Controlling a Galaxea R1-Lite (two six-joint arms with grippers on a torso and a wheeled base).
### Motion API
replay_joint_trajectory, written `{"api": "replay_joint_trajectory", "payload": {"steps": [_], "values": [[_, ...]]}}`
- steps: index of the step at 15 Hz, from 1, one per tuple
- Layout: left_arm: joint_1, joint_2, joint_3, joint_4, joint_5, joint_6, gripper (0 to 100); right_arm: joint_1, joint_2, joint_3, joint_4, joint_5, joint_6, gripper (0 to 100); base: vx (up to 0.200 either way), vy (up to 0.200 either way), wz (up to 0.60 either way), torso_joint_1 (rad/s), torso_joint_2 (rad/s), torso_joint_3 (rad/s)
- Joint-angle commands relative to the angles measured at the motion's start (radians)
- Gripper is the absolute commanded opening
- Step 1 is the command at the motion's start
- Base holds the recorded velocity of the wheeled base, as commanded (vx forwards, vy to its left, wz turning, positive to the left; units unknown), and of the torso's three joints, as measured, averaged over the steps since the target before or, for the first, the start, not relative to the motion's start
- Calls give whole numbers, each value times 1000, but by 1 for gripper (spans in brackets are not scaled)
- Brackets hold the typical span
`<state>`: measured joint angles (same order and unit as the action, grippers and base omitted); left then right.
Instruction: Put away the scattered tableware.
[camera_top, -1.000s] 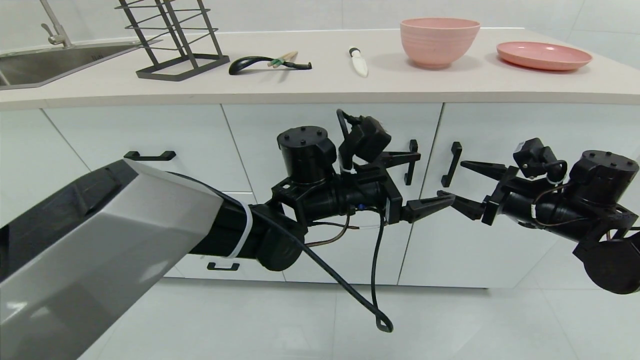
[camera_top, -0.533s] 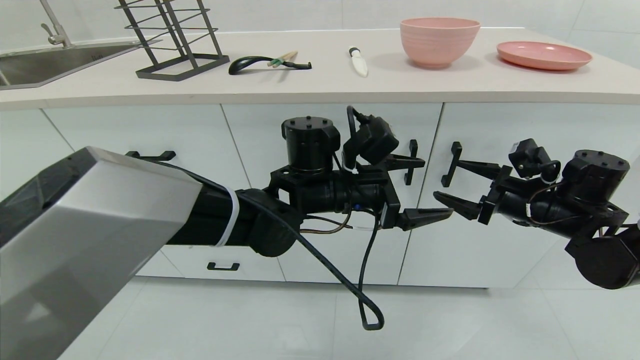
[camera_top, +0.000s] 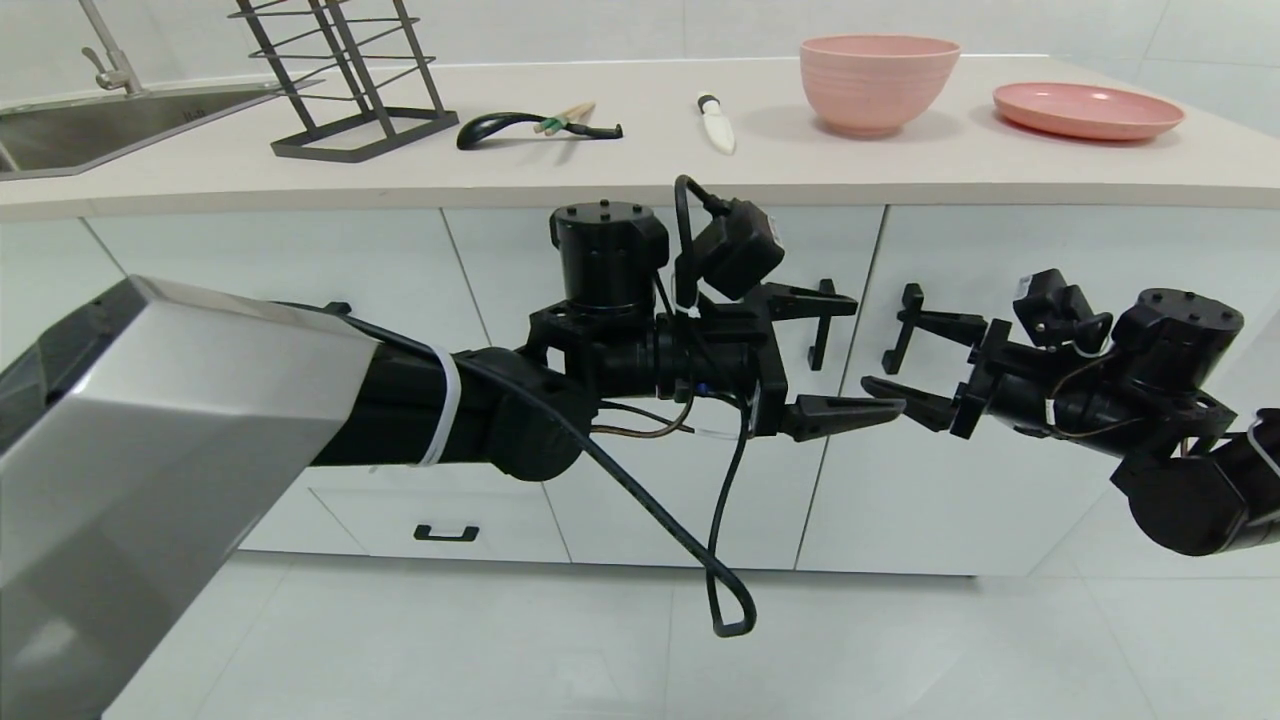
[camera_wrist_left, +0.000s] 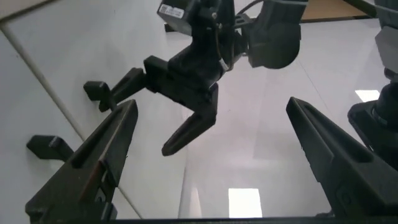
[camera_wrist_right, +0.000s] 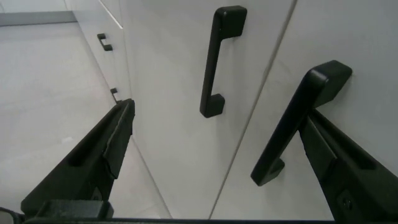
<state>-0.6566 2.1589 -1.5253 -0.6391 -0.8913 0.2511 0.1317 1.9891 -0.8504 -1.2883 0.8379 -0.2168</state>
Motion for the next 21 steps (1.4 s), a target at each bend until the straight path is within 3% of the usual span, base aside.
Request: {"api": "replay_joint_trajectory", "payload": {"steps": [1,4,7,8,11,14,17,21], "values": [[0,9,-13,-13,9,-10,100,-6,48,-25,-2,9,2,100,0,0,0,0,0,0],[0,24,-32,-51,140,-72,100,-7,65,-50,-5,58,2,100,0,0,0,0,0,0],[-3,42,-32,-68,152,-76,100,-7,59,-35,-5,89,2,100,0,0,0,0,0,0],[-3,52,-32,-70,186,-76,100,-6,28,2,-5,95,2,100,0,0,0,0,0,0],[-6,70,-55,-71,235,-118,100,-9,-46,125,-34,184,-1,100,0,0,0,0,0,0],[-18,125,-165,-73,239,-121,100,-29,-147,246,-45,222,-1,100,0,0,0,0,0,0],[-69,187,-265,-77,204,-122,100,-29,-247,333,-45,234,-3,100,0,0,0,0,0,0],[-149,239,-300,-113,170,-122,100,-30,-317,410,-45,234,-10,100,0,0,0,0,0,0]]}}
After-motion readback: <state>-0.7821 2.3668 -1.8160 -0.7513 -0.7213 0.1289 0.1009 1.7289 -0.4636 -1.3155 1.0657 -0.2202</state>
